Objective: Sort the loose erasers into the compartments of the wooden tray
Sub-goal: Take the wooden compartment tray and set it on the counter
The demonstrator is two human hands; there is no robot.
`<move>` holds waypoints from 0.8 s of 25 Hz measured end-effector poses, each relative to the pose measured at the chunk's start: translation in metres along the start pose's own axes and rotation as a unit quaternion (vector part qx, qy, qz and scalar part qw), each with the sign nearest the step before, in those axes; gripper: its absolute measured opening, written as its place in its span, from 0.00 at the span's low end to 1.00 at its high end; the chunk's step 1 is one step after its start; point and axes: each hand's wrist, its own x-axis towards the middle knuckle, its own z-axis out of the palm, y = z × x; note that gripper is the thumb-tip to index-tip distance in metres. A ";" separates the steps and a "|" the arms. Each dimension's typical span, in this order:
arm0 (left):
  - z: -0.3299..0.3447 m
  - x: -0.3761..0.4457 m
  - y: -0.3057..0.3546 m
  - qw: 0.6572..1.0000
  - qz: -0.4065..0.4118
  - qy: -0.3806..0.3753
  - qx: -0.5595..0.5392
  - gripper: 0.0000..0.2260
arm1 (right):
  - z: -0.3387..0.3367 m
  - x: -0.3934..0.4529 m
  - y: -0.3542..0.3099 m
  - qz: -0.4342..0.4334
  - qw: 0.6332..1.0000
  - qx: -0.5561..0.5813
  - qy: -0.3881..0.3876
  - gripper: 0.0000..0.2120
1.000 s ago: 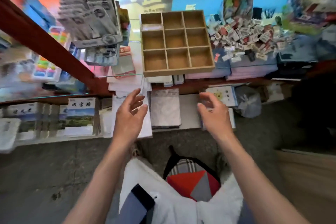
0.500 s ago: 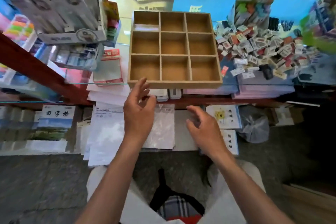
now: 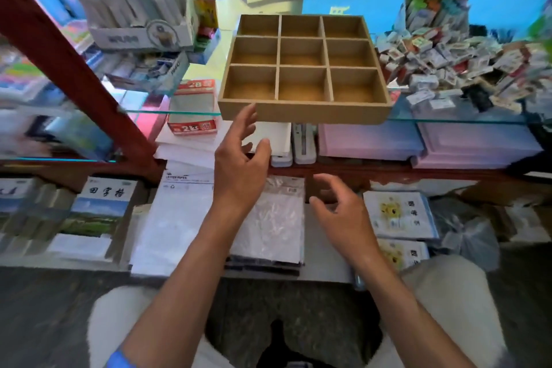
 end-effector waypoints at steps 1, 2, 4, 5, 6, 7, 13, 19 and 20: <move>-0.004 -0.013 0.005 1.000 0.004 -0.005 -0.005 0.24 | -0.006 -0.015 -0.004 0.002 1.000 0.007 0.005 0.19; -0.009 -0.026 0.012 1.000 0.014 -0.013 -0.007 0.24 | -0.013 -0.030 -0.009 -0.002 1.000 0.010 0.013 0.19; -0.015 -0.048 0.024 0.999 0.037 -0.029 -0.005 0.24 | -0.025 -0.054 -0.016 -0.020 0.999 0.007 0.029 0.18; -0.019 -0.058 0.029 0.999 0.041 -0.031 -0.004 0.23 | -0.031 -0.066 -0.020 -0.024 0.999 0.009 0.036 0.18; -0.022 -0.068 0.037 0.999 0.044 -0.031 -0.010 0.23 | -0.039 -0.077 -0.025 -0.025 0.999 0.012 0.043 0.18; -0.025 -0.075 0.045 0.998 0.052 -0.029 -0.023 0.23 | -0.046 -0.087 -0.029 -0.030 0.998 0.015 0.053 0.18; -0.033 -0.086 0.075 0.995 0.074 -0.044 -0.058 0.24 | -0.072 -0.103 -0.050 -0.036 0.995 0.003 0.090 0.19; -0.019 -0.055 0.085 0.994 0.075 -0.066 -0.050 0.24 | -0.079 -0.072 -0.063 -0.046 0.993 -0.004 0.110 0.18; -0.014 -0.046 0.085 0.994 0.070 -0.072 -0.046 0.25 | -0.080 -0.061 -0.063 -0.045 0.993 -0.009 0.107 0.18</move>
